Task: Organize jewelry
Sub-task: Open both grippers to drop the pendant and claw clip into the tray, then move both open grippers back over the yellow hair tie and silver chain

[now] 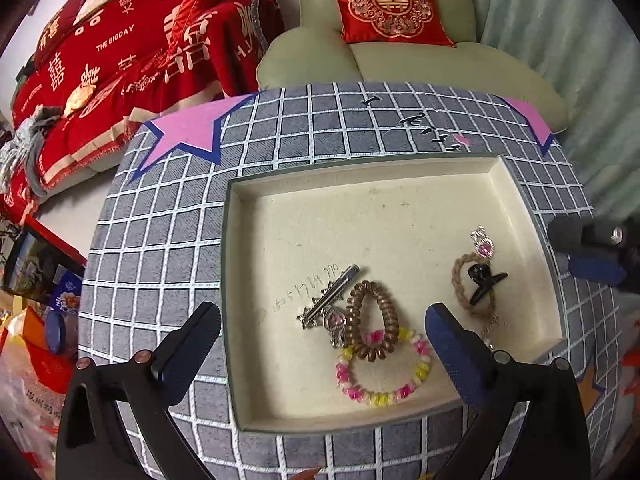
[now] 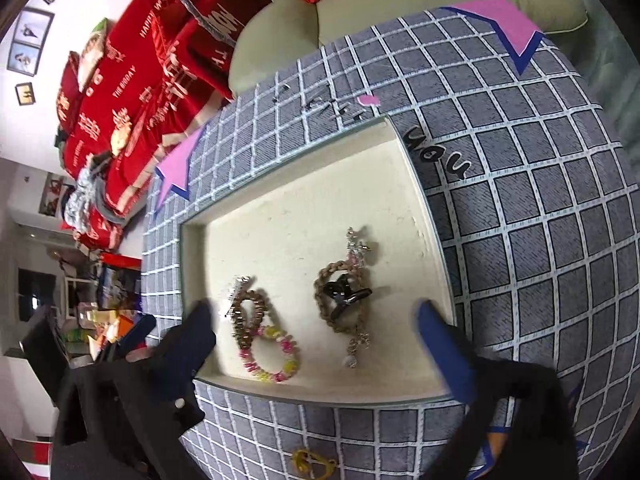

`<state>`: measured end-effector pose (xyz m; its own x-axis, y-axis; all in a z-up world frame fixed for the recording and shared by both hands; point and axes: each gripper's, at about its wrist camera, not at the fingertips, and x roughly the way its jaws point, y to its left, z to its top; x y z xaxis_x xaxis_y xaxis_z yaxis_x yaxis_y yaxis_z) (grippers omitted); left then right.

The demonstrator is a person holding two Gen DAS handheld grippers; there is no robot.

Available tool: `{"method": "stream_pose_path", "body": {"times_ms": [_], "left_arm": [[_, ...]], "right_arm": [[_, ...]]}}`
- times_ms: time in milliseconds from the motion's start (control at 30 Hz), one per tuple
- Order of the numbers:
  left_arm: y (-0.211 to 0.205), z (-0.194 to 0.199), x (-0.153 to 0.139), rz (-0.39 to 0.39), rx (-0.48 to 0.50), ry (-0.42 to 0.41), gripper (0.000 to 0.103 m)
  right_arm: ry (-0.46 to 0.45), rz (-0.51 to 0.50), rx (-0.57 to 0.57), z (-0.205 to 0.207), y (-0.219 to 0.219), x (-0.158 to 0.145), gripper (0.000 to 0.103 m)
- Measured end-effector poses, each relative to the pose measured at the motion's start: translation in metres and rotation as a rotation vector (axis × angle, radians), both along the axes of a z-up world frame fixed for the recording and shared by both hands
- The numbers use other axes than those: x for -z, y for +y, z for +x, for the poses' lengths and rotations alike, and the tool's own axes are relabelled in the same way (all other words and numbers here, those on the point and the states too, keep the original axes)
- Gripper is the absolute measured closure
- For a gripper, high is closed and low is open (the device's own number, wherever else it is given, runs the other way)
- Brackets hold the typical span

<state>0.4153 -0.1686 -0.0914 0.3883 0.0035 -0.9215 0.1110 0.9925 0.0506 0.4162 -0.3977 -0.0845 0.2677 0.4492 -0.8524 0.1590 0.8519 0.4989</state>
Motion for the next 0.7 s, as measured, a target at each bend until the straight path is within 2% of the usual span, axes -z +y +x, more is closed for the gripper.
{"method": "stream_pose_path", "body": {"times_ms": [267,367,700], "left_arm": [[0.006,-0.034,-0.009,-0.022,0.01,0.005,0.0],[0.008,-0.048,-0.006,-0.041,0.026,0.038,0.0],[0.011,-0.093,-0.001,-0.034,0.044,0.096,0.0]], "right_arm": [[-0.006,-0.012,-0.009,-0.021,-0.001,-0.017,0.0],[0.002,-0.029,-0.006,-0.033,-0.002,-0.021,0.0],[0.041,-0.074,0.017,-0.08,-0.005,-0.02,0.0]]}}
